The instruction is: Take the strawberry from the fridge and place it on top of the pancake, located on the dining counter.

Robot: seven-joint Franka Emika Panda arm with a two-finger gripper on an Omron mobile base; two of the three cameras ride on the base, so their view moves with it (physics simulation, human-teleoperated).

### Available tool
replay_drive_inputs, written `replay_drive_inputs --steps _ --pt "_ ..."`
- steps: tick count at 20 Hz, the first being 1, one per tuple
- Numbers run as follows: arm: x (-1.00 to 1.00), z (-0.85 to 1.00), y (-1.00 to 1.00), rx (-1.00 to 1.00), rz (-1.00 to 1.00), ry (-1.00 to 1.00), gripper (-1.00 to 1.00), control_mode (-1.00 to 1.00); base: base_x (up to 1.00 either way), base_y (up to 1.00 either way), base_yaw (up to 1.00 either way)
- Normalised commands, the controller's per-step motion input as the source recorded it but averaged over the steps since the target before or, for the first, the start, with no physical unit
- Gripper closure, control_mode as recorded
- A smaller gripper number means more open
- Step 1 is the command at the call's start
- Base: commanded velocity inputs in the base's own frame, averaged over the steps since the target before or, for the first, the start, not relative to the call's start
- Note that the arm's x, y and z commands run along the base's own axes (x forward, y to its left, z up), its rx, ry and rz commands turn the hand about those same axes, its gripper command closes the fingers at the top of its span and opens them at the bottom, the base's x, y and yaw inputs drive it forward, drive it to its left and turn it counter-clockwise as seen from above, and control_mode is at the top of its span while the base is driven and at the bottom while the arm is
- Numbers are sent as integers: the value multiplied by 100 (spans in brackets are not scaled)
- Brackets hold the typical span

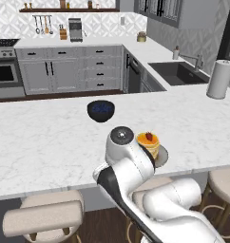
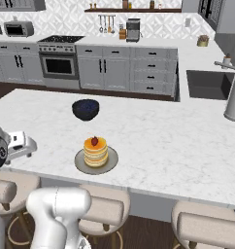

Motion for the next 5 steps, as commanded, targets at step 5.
replay_drive_inputs --steps 5 --pt "18 -22 19 0 5 34 -100 -100 0 0 0"
